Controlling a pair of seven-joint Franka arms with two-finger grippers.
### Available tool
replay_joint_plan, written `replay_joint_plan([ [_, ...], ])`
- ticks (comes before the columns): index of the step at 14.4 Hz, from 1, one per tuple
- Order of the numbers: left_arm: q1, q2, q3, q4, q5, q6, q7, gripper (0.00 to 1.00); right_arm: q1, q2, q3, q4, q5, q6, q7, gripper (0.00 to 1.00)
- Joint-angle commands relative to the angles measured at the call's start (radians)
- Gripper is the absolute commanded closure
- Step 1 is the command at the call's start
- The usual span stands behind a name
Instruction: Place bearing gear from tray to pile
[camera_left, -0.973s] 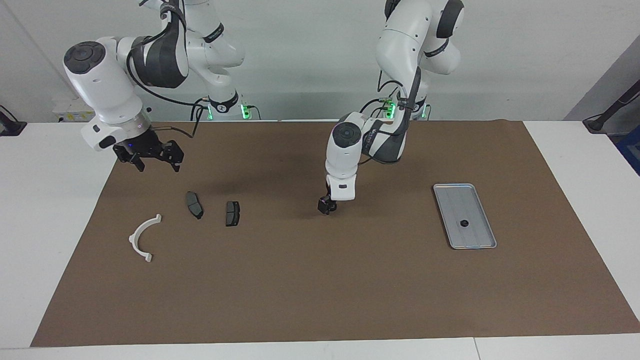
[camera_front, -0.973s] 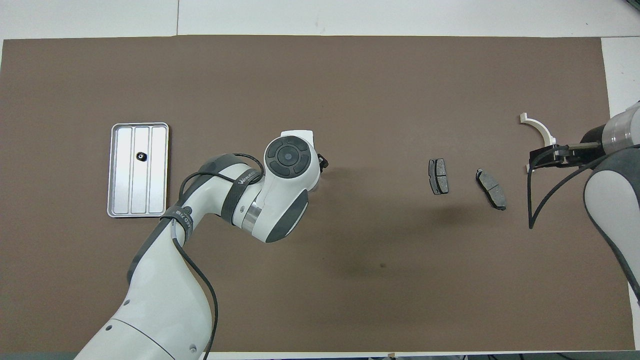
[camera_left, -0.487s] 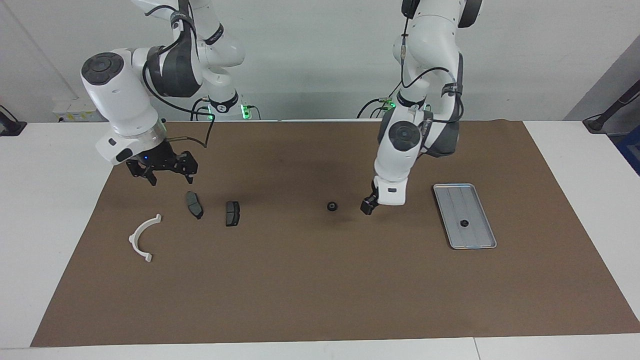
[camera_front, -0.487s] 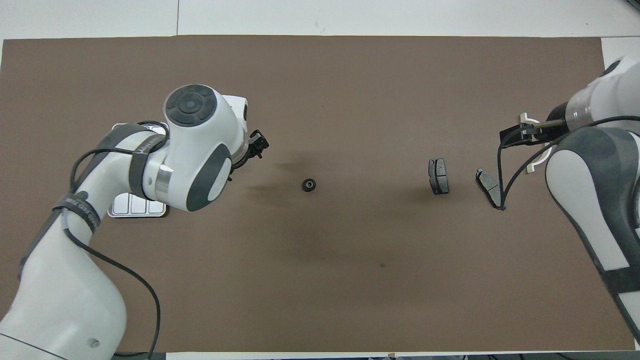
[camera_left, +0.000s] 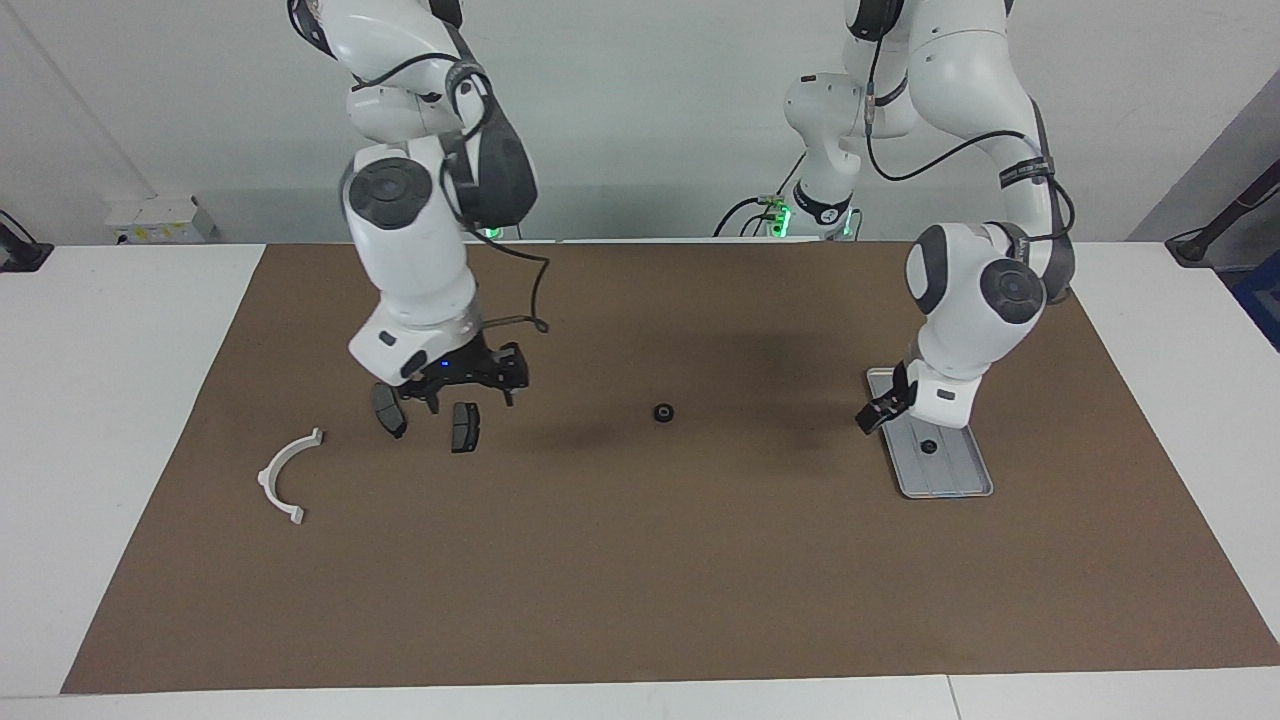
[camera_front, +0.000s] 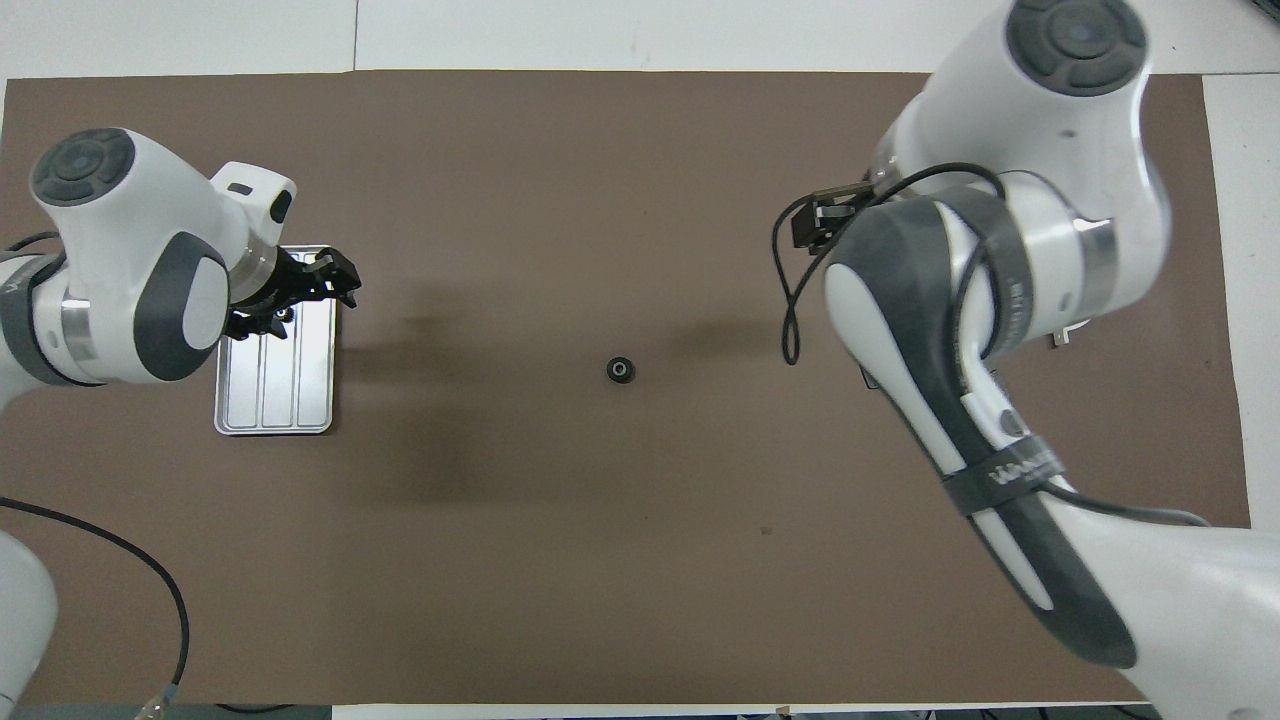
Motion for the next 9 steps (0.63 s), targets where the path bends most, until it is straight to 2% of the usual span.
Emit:
replay_joint_plan([
  [1,0.053,-0.030,-0.015,-0.056,0.009,0.053,0.115,0.12,0.079,0.072,-0.002,0.086,0.024,-0.030,0.115,0.00],
  [6,0.090,-0.015,-0.015,-0.094,0.009,0.152,0.237,0.16,0.185,0.106,-0.002,0.079,0.070,-0.003,0.169,0.00],
  [9,0.110,0.001,-0.015,-0.113,0.009,0.205,0.302,0.19,0.248,0.141,-0.004,0.067,0.059,0.087,0.277,0.00],
])
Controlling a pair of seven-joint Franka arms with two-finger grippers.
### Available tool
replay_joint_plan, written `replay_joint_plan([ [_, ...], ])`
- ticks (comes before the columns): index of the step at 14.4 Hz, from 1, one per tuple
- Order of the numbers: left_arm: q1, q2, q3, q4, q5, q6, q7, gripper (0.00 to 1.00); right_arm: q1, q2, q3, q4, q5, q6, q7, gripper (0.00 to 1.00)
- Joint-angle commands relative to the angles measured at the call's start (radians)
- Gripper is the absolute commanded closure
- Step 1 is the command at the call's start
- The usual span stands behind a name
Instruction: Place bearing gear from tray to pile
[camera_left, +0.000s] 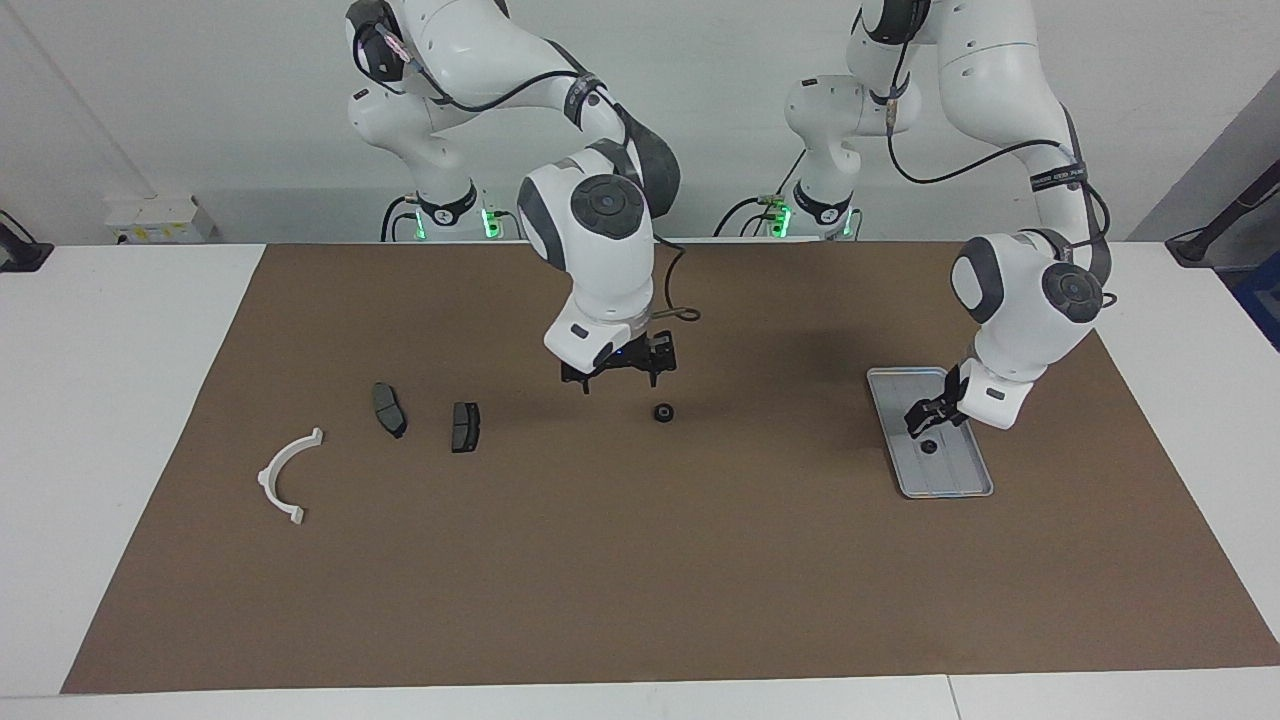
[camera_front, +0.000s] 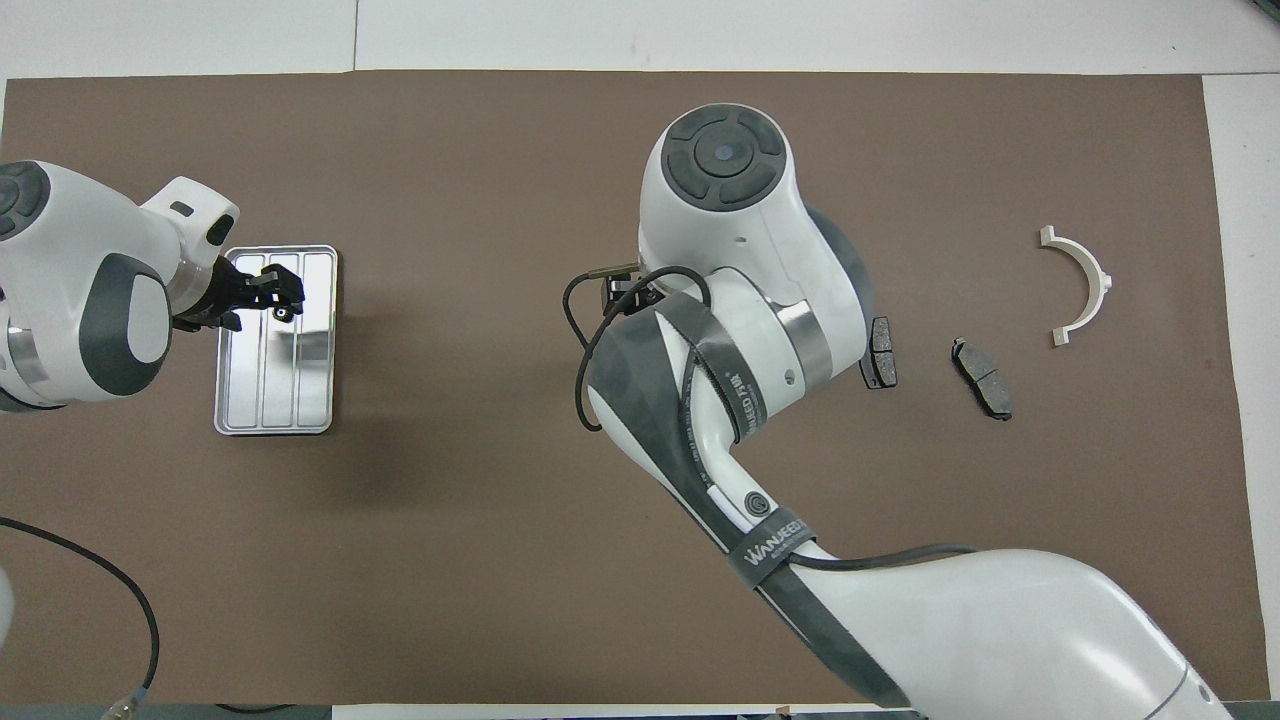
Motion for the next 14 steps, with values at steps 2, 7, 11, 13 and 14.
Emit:
replay_joint_plan([
  [2,0.028,0.008,-0.012,-0.042,0.009,0.078,0.083,0.21,0.052,0.092,-0.005,0.021,0.004,0.134,0.110,0.00],
  [7,0.026,0.031,-0.012,-0.044,0.008,0.112,0.080,0.30,0.063,0.140,-0.003,-0.045,-0.003,0.264,0.110,0.00],
  [11,0.026,0.041,-0.012,-0.043,0.008,0.128,0.080,0.33,0.060,0.135,-0.003,-0.083,0.001,0.239,0.087,0.00],
  [13,0.025,0.047,-0.012,-0.042,0.008,0.144,0.078,0.33,0.063,0.129,-0.003,-0.091,0.009,0.211,0.085,0.00],
  [14,0.025,0.050,-0.012,-0.044,0.008,0.148,0.078,0.33,0.063,0.128,0.000,-0.102,0.016,0.215,0.087,0.00],
])
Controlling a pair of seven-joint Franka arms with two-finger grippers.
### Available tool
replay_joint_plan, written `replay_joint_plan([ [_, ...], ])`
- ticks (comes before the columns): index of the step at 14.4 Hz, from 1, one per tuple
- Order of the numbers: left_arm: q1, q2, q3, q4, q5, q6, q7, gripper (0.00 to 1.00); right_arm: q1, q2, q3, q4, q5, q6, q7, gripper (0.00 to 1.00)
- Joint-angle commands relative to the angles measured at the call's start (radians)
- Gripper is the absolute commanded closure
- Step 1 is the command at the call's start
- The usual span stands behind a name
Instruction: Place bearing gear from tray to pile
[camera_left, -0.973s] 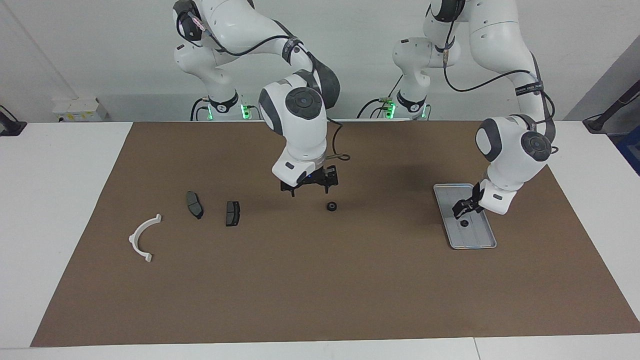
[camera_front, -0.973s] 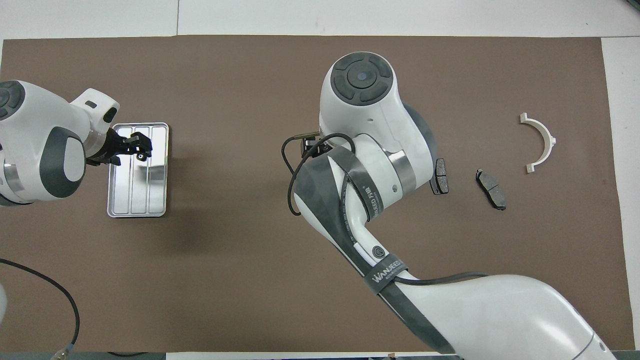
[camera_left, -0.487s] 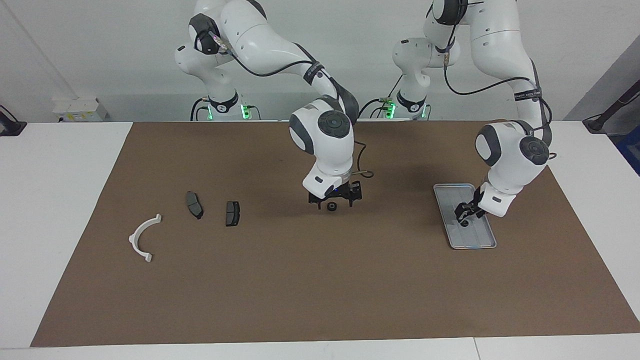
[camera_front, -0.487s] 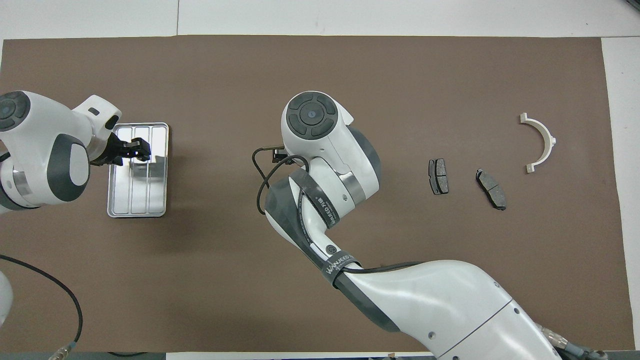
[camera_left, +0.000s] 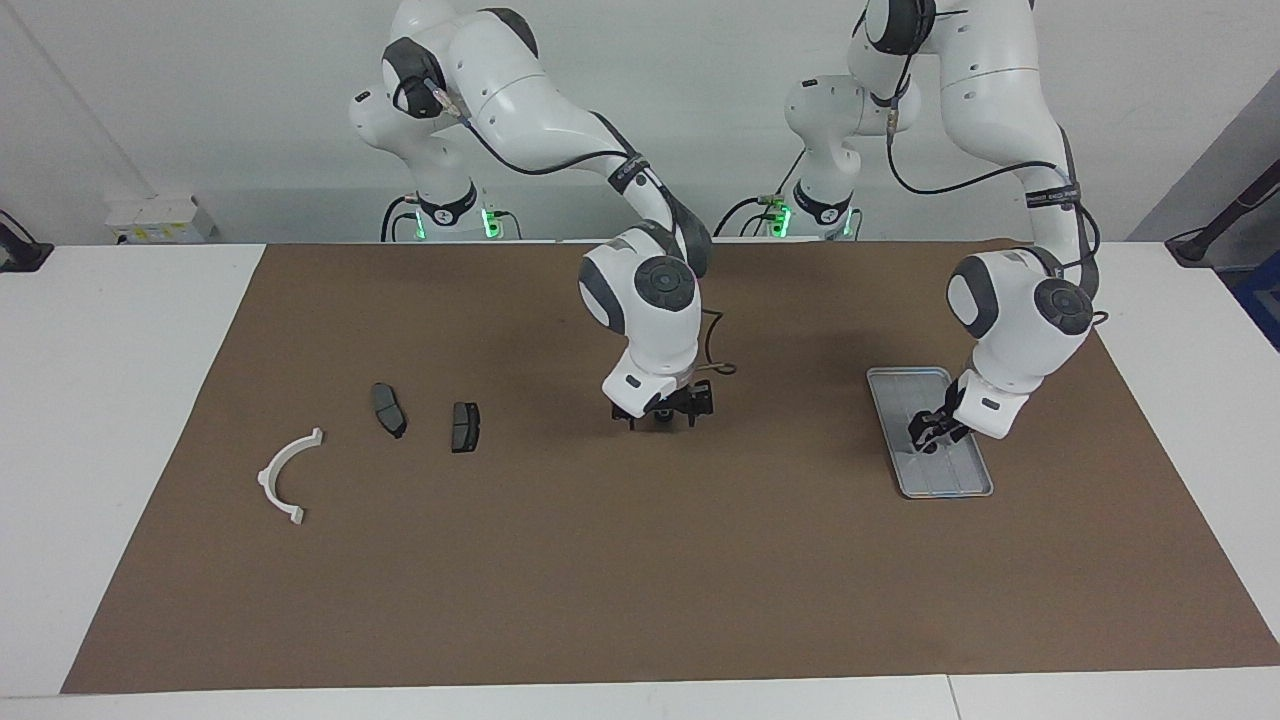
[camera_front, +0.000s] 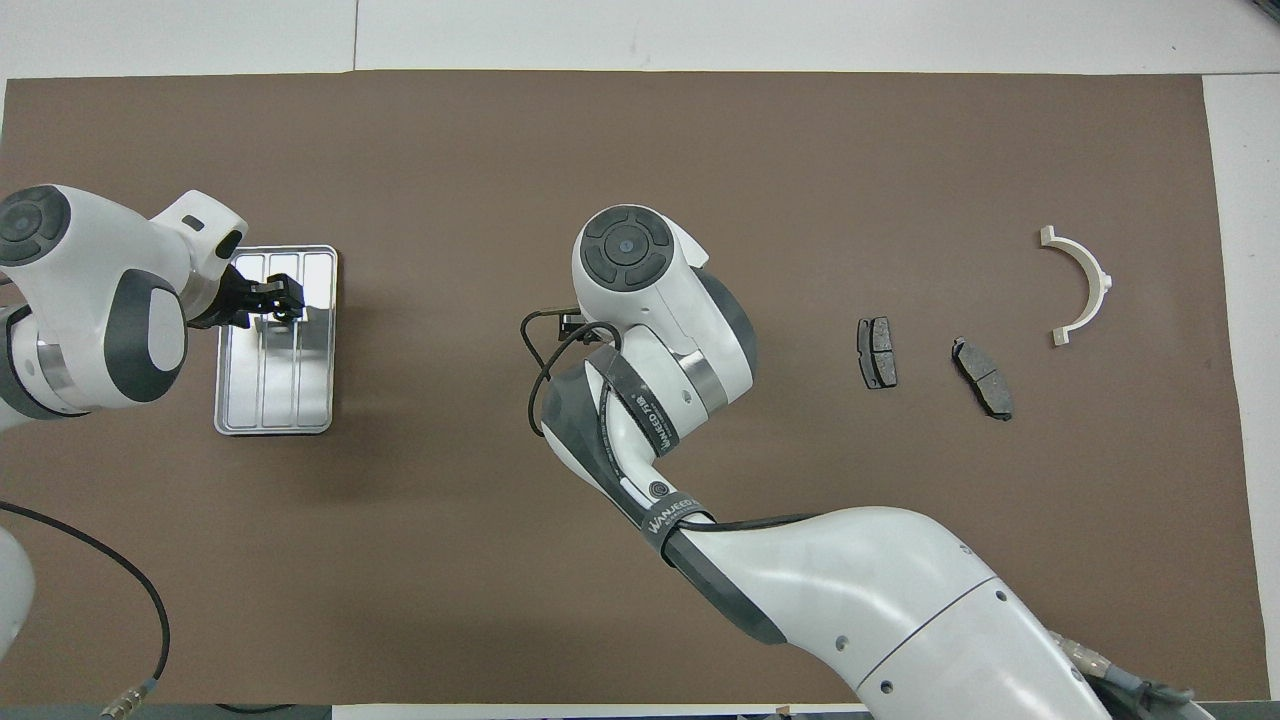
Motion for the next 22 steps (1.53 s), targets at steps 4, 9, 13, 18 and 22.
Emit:
replay_joint_plan([
  [4,0.004,0.011,-0.007,-0.016,0.008,0.033,0.007,0.35,0.002,-0.029,0.019,-0.043,0.054,0.009,-0.006,0.00],
  [9,-0.004,0.006,-0.007,-0.038,0.006,0.033,0.006,0.55,0.017,-0.060,0.019,-0.138,0.055,0.080,-0.008,0.00],
  [13,-0.005,0.003,-0.007,-0.038,0.003,0.016,0.003,0.95,0.011,-0.068,0.019,-0.167,0.055,0.107,-0.016,0.00],
  [18,-0.008,0.004,-0.010,0.005,-0.003,-0.063,-0.091,1.00,0.011,-0.074,0.020,-0.197,0.064,0.142,-0.014,0.25],
  [22,-0.008,-0.003,-0.009,0.056,-0.005,-0.163,-0.110,1.00,0.013,-0.075,0.019,-0.198,0.064,0.144,-0.009,0.66],
])
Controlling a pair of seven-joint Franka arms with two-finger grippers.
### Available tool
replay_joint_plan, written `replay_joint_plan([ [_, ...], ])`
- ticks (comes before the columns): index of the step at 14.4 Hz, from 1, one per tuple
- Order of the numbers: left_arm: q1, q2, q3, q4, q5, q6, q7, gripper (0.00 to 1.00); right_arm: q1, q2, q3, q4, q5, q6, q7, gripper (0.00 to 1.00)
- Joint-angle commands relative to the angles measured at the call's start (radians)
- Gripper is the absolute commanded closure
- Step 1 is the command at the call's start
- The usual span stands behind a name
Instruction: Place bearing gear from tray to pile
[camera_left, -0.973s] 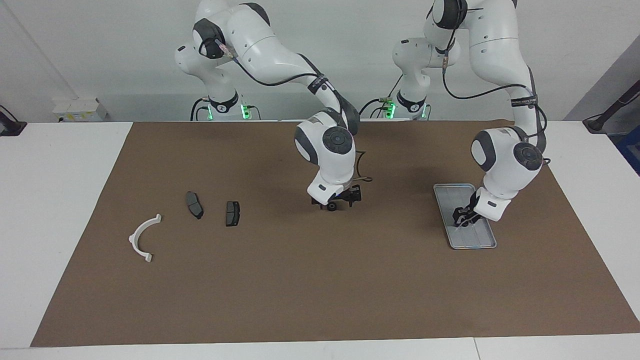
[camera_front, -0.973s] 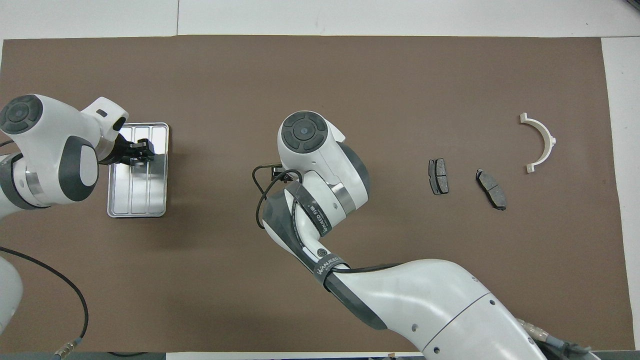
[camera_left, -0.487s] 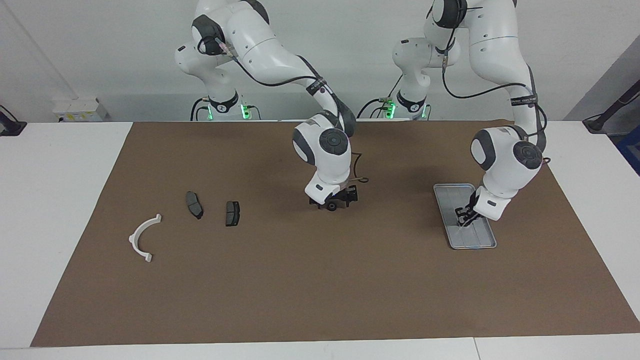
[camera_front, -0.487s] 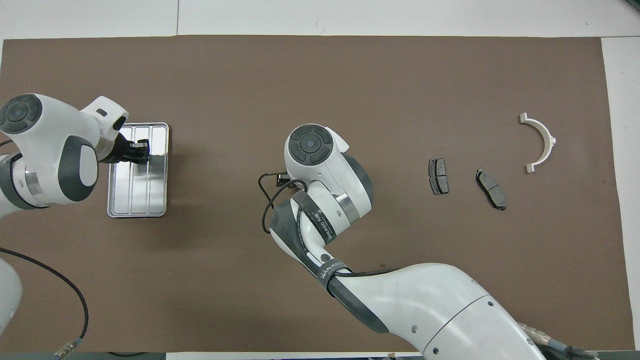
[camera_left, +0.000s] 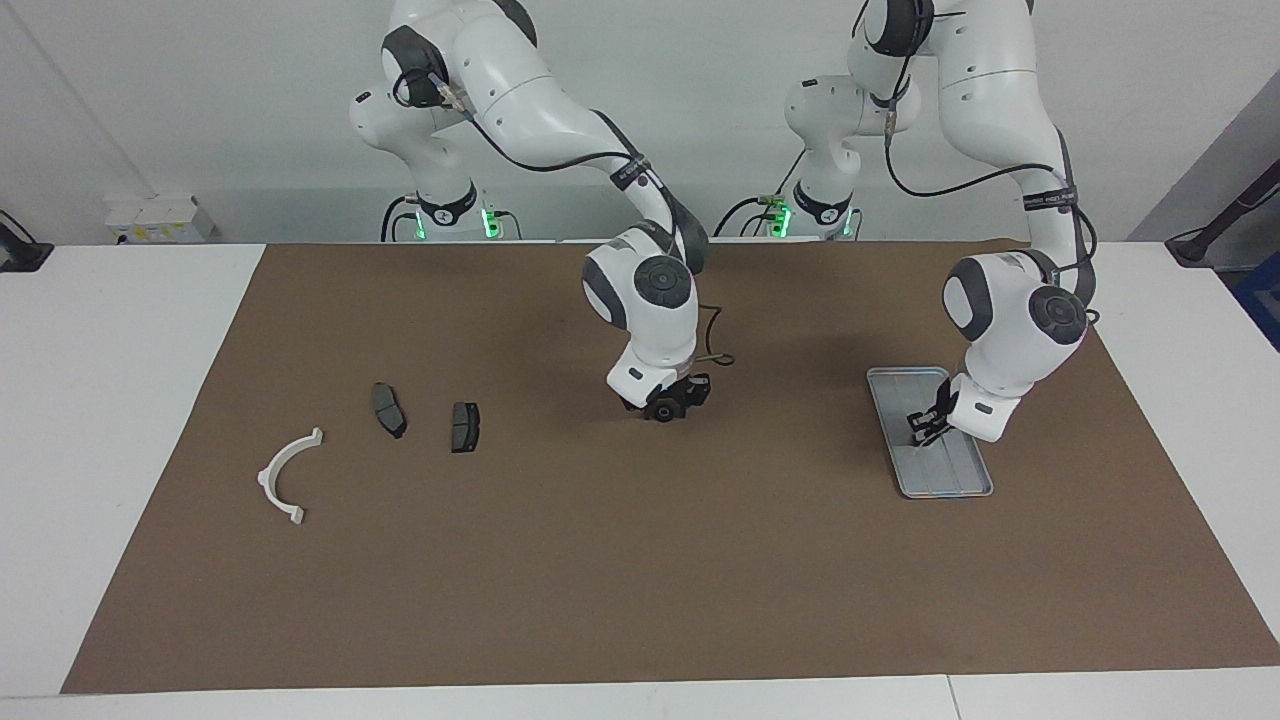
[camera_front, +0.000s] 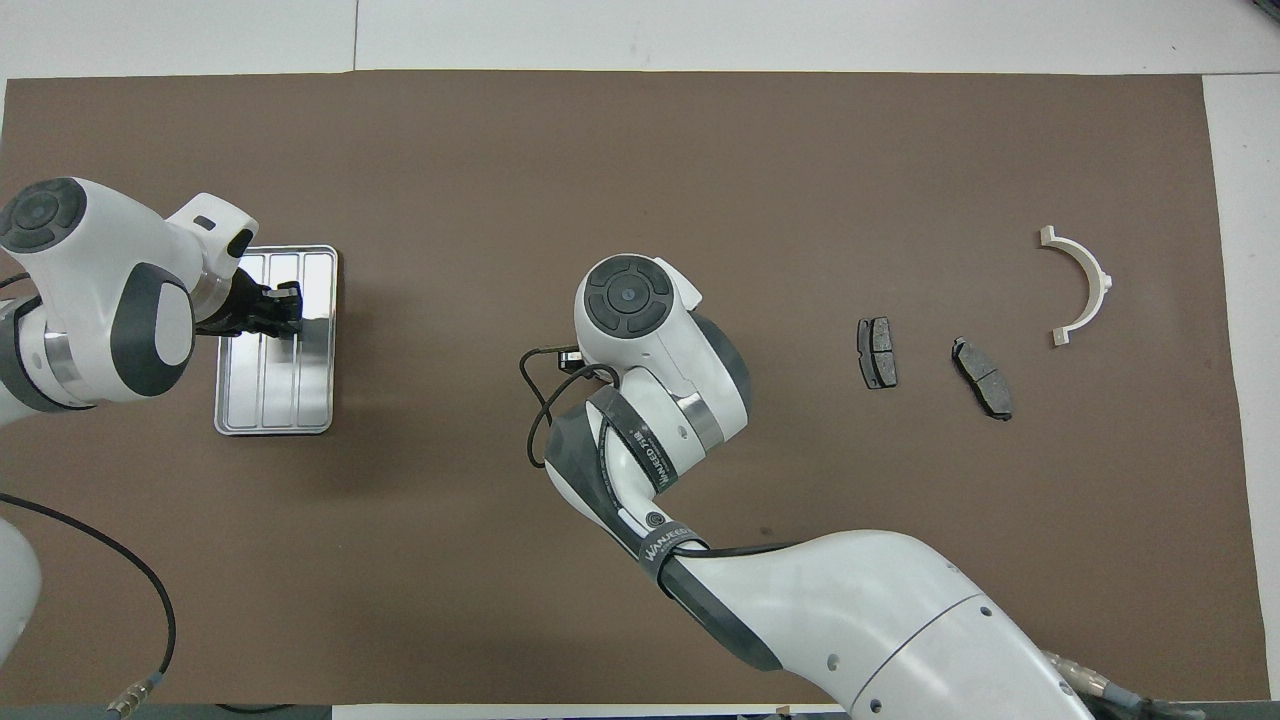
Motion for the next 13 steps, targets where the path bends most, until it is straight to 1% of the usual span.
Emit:
replay_joint_plan([
  [1,-0.003,-0.015,0.003,0.031,-0.003,-0.070,-0.045,1.00,-0.006,-0.025,0.006,-0.043,0.028,0.026,-0.010,0.72],
  [4,-0.006,-0.035,-0.007,0.056,-0.003,-0.131,-0.140,1.00,-0.006,-0.025,0.006,-0.041,0.028,0.021,-0.010,0.92],
  [5,-0.014,-0.052,-0.025,0.056,-0.003,-0.148,-0.197,1.00,-0.009,-0.025,0.006,-0.035,0.028,0.012,-0.010,0.94],
  [7,-0.043,-0.068,-0.031,0.054,-0.004,-0.165,-0.303,1.00,-0.017,-0.025,0.003,-0.020,0.024,-0.014,-0.016,0.94],
  [9,-0.089,-0.080,-0.031,0.054,-0.007,-0.168,-0.416,1.00,-0.052,-0.034,0.000,0.032,0.012,-0.084,-0.034,0.94],
  [11,-0.134,-0.083,-0.031,0.056,-0.027,-0.164,-0.562,1.00,-0.107,-0.080,-0.002,0.049,0.012,-0.132,-0.092,0.94],
  [13,-0.158,-0.091,-0.033,0.056,-0.053,-0.161,-0.642,1.00,-0.178,-0.123,0.001,0.054,0.019,-0.163,-0.187,0.94],
])
